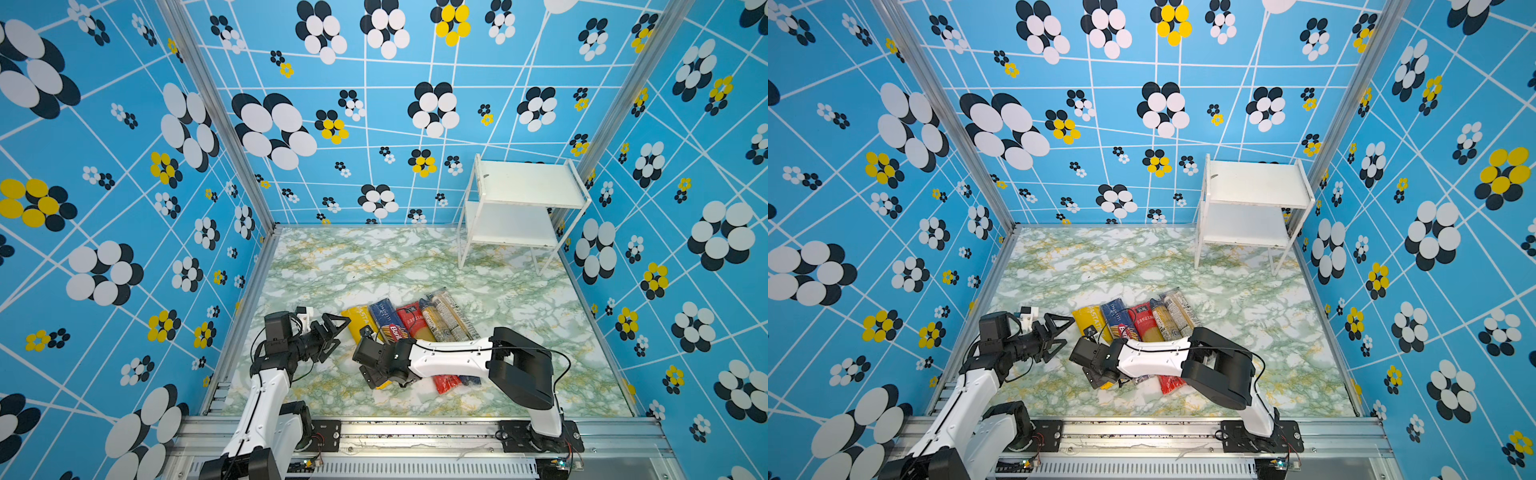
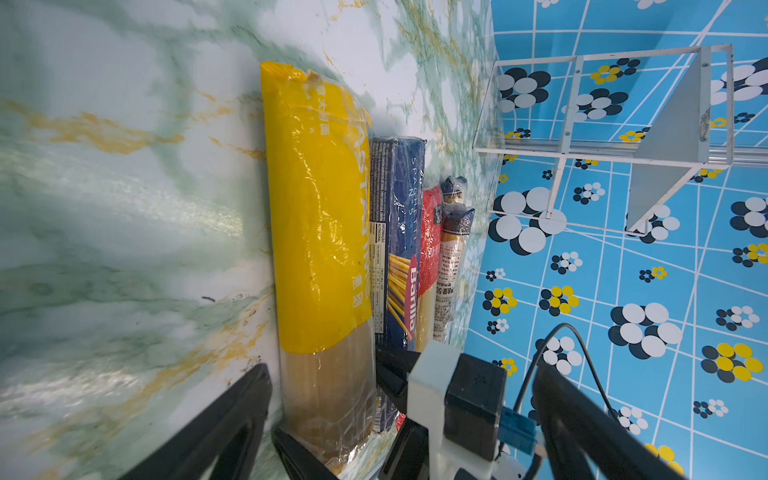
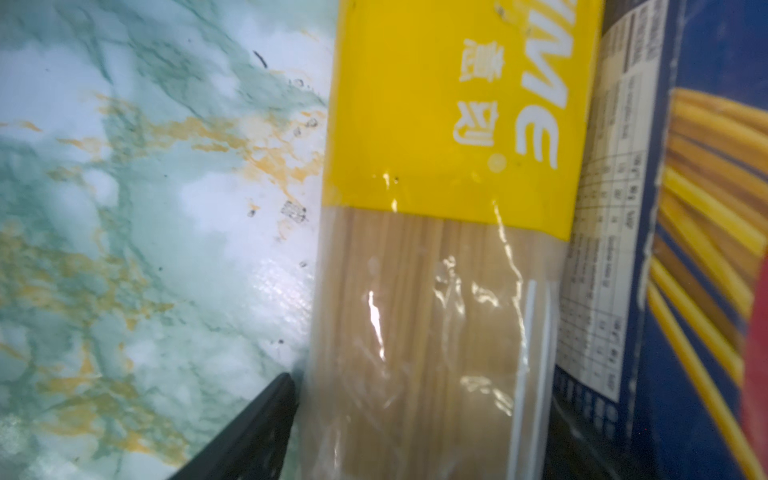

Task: Place and organize the pasta boxes and bags onto the shelf
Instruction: 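Lower the right gripper onto the yellow Pastatime bag while the left gripper hovers, then close the right gripper on the yellow Pastatime bag and lift it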

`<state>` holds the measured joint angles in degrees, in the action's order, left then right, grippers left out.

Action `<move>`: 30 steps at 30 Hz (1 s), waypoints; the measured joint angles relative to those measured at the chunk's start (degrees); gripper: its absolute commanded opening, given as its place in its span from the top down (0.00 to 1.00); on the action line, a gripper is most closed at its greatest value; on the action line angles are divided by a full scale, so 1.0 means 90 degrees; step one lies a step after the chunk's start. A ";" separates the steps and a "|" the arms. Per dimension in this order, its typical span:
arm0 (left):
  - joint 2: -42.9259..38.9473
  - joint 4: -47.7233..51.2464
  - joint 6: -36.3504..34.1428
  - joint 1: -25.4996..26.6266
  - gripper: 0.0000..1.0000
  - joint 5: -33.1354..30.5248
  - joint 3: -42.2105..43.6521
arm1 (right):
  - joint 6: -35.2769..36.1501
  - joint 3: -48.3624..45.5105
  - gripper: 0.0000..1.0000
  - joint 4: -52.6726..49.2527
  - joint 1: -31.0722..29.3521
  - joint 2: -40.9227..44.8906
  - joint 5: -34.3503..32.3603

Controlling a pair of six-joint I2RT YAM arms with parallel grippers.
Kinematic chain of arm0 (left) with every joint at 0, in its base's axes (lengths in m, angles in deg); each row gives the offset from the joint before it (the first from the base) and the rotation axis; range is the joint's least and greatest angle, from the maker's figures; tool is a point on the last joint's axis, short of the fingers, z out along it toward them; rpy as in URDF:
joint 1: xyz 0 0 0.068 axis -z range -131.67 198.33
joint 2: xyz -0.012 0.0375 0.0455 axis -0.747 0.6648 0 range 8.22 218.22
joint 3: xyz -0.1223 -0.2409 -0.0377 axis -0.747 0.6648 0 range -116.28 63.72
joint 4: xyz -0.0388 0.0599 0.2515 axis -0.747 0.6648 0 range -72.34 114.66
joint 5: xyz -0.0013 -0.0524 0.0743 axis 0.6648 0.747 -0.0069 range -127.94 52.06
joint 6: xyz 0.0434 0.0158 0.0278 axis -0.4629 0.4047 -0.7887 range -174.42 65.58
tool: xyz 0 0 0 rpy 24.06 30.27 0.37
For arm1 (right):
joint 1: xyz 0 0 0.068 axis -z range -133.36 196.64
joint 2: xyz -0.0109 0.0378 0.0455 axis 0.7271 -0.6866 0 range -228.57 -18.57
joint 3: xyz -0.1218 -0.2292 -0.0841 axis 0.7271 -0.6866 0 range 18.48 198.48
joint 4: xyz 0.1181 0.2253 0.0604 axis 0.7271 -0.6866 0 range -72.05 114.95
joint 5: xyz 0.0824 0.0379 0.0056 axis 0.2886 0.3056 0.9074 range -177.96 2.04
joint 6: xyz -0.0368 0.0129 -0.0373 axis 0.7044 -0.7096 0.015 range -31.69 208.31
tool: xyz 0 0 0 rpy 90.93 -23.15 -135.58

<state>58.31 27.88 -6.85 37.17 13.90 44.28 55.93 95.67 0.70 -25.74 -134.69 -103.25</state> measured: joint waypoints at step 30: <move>-0.0236 0.0078 0.0146 -0.0087 0.01 0.0002 0.0058 | 0.0194 -0.0408 1.00 0.0423 0.0561 0.0398 0.1122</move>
<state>56.19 28.58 -5.54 36.39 13.92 44.81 57.68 91.99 4.50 -20.69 -131.10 -93.15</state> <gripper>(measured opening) 0.992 0.423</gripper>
